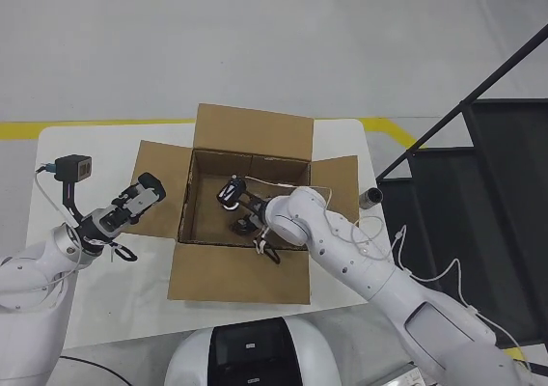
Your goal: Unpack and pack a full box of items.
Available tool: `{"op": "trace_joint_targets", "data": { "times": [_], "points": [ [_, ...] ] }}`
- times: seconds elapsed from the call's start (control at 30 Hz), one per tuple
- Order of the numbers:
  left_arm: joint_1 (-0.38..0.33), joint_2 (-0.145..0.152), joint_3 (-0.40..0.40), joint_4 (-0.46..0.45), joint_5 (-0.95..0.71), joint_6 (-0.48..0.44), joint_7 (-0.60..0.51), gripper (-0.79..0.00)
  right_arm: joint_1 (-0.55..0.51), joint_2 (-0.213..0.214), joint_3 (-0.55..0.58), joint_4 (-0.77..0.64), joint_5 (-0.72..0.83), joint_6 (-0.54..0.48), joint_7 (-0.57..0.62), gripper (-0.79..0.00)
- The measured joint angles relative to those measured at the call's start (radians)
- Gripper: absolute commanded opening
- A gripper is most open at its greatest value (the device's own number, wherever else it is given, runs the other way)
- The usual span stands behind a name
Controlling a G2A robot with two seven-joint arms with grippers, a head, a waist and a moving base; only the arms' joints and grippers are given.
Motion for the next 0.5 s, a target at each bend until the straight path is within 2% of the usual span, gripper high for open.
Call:
{"op": "trace_joint_targets", "data": {
  "times": [0.2, 0.3, 0.43, 0.5],
  "points": [
    [0.000, 0.000, 0.000, 0.000, 0.000, 0.000, 0.000, 0.000, 0.041, -0.023, -0.026, 0.076, 0.042, -0.028, 0.012, -0.560],
    [0.000, 0.000, 0.000, 0.000, 0.000, 0.000, 0.000, 0.000, 0.057, -0.033, -0.034, 0.111, 0.067, -0.046, 0.012, -0.496],
    [0.000, 0.000, 0.000, 0.000, 0.000, 0.000, 0.000, 0.000, 0.076, -0.044, -0.045, 0.142, 0.076, -0.057, 0.012, -0.369],
    [0.000, 0.000, 0.000, 0.000, 0.000, 0.000, 0.000, 0.000, 0.080, -0.048, -0.046, 0.152, 0.087, -0.065, 0.010, -0.222]
  ]
}}
